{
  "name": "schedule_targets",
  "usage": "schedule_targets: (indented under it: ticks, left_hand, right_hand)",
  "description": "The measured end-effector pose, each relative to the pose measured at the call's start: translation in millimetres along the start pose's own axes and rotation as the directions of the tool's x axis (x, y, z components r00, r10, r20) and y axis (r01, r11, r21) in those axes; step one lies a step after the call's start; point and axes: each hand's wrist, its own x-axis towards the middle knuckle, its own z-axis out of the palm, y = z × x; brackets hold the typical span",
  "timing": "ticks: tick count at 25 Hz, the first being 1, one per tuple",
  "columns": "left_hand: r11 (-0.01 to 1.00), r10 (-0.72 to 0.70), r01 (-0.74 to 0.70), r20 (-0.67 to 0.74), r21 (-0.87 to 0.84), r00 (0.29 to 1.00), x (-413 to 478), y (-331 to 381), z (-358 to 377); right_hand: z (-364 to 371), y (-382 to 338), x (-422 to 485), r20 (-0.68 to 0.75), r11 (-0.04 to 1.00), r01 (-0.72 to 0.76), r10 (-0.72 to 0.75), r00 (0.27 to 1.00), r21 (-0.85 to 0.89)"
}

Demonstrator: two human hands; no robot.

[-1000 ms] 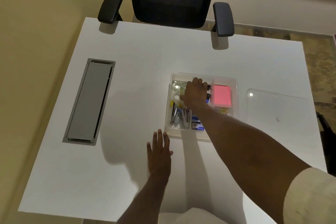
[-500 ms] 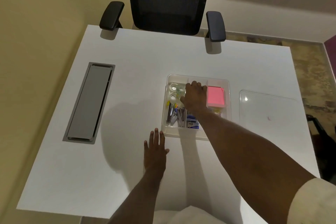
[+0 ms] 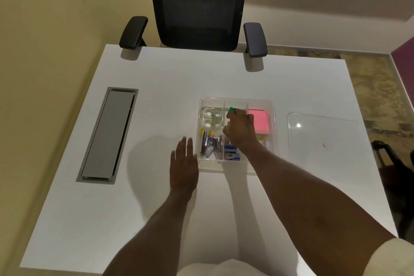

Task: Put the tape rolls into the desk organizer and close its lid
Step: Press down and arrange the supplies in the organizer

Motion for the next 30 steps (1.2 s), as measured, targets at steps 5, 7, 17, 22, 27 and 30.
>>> schedule_targets:
  ticks: [5, 7, 17, 22, 27, 30]
  left_hand:
    - [0.998, 0.052, -0.051, -0.026, 0.034, 0.998, 32, 18, -11]
    - [0.996, 0.065, -0.066, 0.010, 0.066, 0.998, 48, 24, -12]
    - [0.990, -0.045, 0.022, 0.164, 0.142, 0.985, 118, 48, 1]
    - [0.985, -0.093, 0.061, 0.199, 0.164, 0.975, 125, 52, 4]
    - [0.981, -0.109, 0.071, 0.212, 0.180, 0.971, 131, 50, 12]
    - [0.985, -0.122, 0.091, 0.219, 0.150, 0.968, 133, 50, 16]
  right_hand:
    - [12, -17, -21, 0.009, 0.995, 0.056, -0.057, 0.998, 0.088]
    - [17, -25, -24, 0.025, 0.992, 0.088, -0.091, 0.996, 0.088]
    - [34, -23, 15, 0.064, 0.989, 0.150, -0.148, 0.987, -0.019]
    - [43, -17, 23, 0.089, 0.972, 0.208, -0.199, 0.976, -0.105]
    - [48, -17, 26, 0.121, 0.957, 0.245, -0.228, 0.966, -0.154]
    - [49, -14, 27, 0.129, 0.955, 0.253, -0.234, 0.964, -0.158]
